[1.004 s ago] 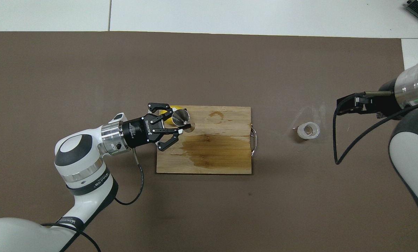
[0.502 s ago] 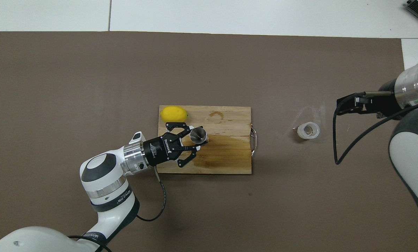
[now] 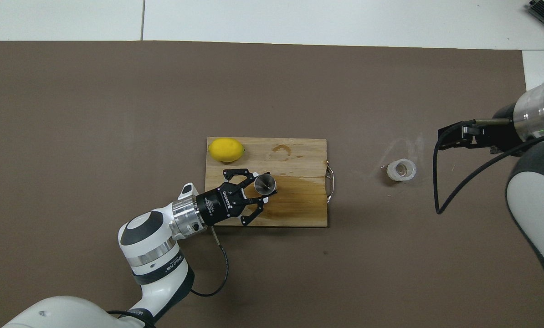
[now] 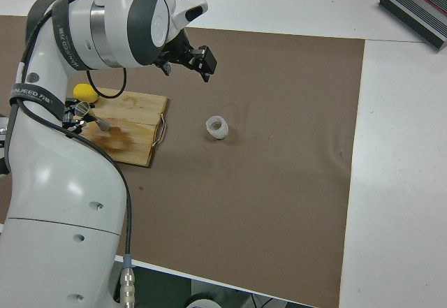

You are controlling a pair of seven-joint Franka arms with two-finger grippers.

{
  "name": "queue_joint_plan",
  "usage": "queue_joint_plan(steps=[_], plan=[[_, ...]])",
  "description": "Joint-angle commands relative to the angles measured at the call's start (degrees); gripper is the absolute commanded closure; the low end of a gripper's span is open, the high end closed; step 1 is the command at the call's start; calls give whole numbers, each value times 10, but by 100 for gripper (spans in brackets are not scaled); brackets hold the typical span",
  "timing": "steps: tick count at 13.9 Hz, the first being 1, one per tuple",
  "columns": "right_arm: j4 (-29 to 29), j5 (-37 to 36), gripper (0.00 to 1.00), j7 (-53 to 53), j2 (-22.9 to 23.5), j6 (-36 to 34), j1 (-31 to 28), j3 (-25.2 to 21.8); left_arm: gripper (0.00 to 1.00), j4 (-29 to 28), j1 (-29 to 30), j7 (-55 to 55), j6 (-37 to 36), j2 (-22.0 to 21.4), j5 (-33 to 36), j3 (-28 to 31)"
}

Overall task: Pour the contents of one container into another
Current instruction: 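Lower the metal cup onto the wooden board and open the left gripper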

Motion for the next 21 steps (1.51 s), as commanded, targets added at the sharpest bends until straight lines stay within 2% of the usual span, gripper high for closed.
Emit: queue_joint_plan(steps=[1, 9, 15, 18, 21], plan=[[-1, 1, 0, 1, -4, -4, -5, 3, 100, -3, -13, 12, 7, 0, -21, 8], [-1, 2, 0, 1, -4, -4, -5, 3, 100, 7, -34, 24, 31, 14, -42, 7], [-1, 1, 0, 1, -4, -4, -5, 3, 96, 12, -39, 28, 41, 21, -50, 5], [-1, 1, 0, 1, -4, -4, -5, 3, 88, 14, -39, 30, 44, 22, -50, 5], [-1, 1, 0, 1, -4, -4, -5, 3, 75, 20, -39, 30, 54, 27, -51, 3]])
